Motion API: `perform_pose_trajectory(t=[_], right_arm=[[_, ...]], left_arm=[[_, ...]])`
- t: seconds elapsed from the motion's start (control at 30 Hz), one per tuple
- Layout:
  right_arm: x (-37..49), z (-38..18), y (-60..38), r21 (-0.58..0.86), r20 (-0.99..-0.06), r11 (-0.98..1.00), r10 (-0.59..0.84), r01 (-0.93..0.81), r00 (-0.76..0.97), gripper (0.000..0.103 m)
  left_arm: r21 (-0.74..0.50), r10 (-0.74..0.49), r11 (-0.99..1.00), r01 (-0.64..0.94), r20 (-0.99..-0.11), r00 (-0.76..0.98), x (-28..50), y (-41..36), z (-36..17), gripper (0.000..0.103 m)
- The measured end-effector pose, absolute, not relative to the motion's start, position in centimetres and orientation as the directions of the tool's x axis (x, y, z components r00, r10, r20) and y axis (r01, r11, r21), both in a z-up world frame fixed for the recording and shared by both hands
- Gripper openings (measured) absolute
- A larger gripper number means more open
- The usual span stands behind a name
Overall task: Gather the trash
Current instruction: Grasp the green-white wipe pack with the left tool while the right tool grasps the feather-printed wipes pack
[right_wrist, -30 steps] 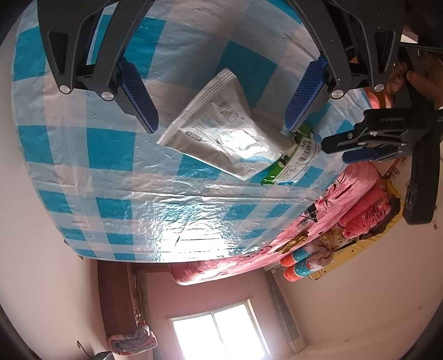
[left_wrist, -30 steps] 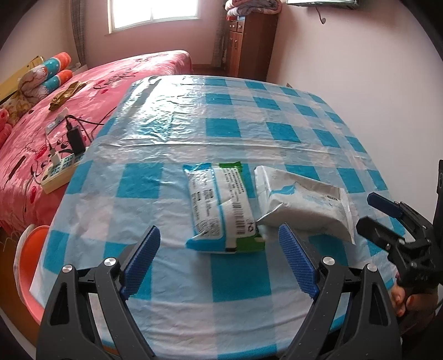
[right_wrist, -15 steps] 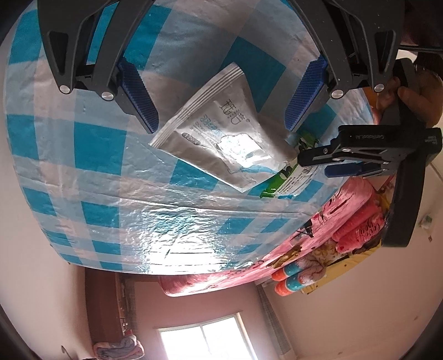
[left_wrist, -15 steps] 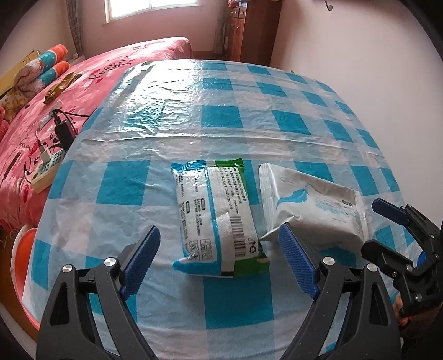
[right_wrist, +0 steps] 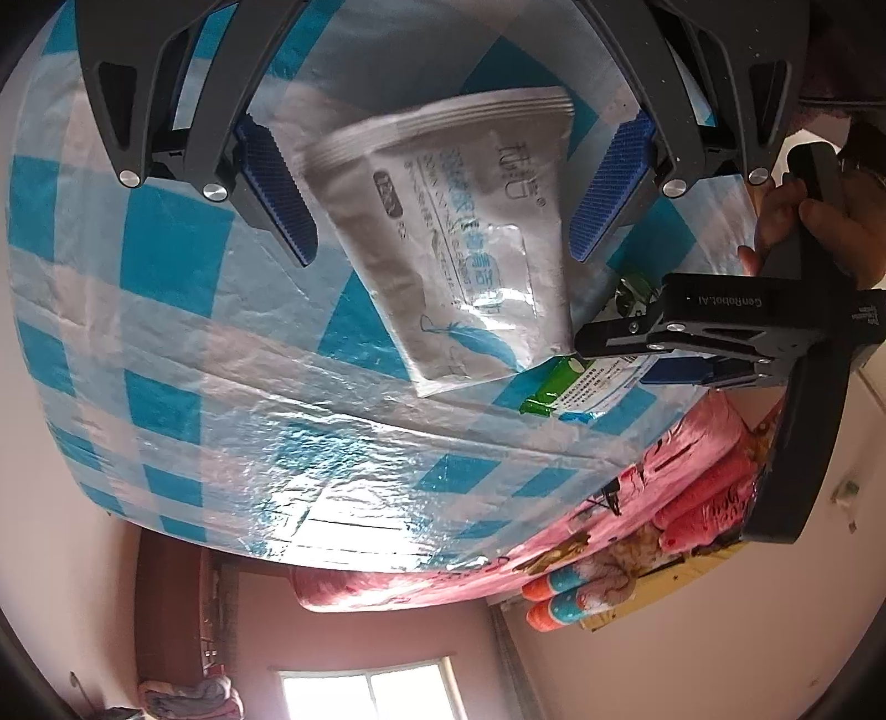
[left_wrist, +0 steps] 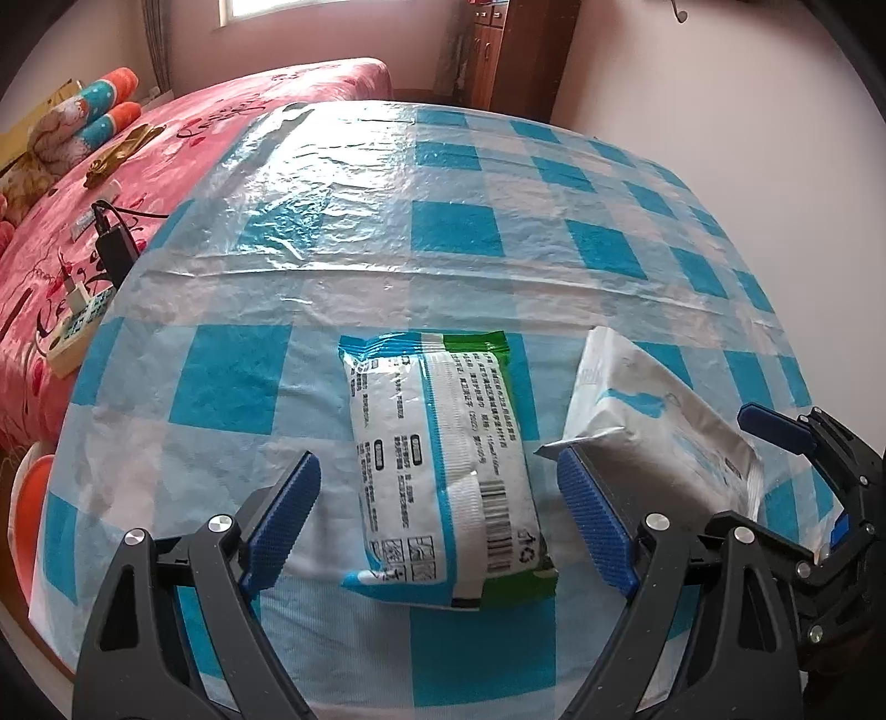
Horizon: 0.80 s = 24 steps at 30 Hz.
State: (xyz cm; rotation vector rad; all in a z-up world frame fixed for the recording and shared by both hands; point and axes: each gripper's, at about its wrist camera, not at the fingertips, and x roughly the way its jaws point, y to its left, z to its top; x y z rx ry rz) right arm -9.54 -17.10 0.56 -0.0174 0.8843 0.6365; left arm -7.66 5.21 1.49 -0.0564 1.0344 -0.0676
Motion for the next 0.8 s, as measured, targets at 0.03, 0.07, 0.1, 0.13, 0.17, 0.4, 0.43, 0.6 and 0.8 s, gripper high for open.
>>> perform_pose_trajectory(t=[0.03,0.07,0.1,0.13,0.17,0.4,0.43,0.6,0.8], right_arm=[[-9.4,0.5,-17.0,0.237,-0.727,0.815,0.51,-0.529,0.46,0.091],[-9.3,0.5,-16.8,0.234,-0.729,0.813,0.509,-0.532,0.457,0.091],[-9.1,0.5,-16.6,0.232,-0.731,0.811,0.509,-0.537,0.453,0.091],[-9.0,0.4,-16.5,0.231,-0.733,0.809,0.51,-0.54,0.45,0.091],[-8.8,0.3,-16.3,0.228,-0.738,0.808,0.507,-0.544,0.445,0.091],[-8.3,-0.4,-15.5,0.219,-0.751,0.808,0.498,-0.547,0.434,0.091],[-8.3,-0.5,-15.3,0.214,-0.752,0.808,0.495,-0.549,0.436,0.091],[-8.1,-0.5,-14.9,0.198,-0.752,0.809,0.488,-0.554,0.443,0.091],[-8.1,-0.7,-14.5,0.165,-0.752,0.819,0.465,-0.549,0.467,0.091]], left_arm=[[-0.078,-0.08,0.997,0.026,-0.858,0.508,-7.5,5.3,1.4,0.088],[-0.079,-0.08,0.997,0.023,-0.858,0.507,-7.5,5.3,1.3,0.088],[-0.081,-0.08,0.997,0.021,-0.858,0.508,-7.4,5.4,1.3,0.088],[-0.079,-0.078,0.997,0.021,-0.855,0.512,-7.3,5.4,1.3,0.088],[-0.078,-0.078,0.997,0.022,-0.855,0.514,-7.3,5.4,1.3,0.088],[-0.056,-0.065,0.998,0.034,-0.844,0.532,-6.9,5.2,1.2,0.088],[-0.049,-0.061,0.998,0.037,-0.843,0.534,-6.9,5.1,1.2,0.088],[-0.021,-0.044,0.999,0.05,-0.836,0.547,-7.0,4.8,1.1,0.088],[0.02,-0.017,0.998,0.06,-0.83,0.558,-7.1,4.3,0.9,0.086]])
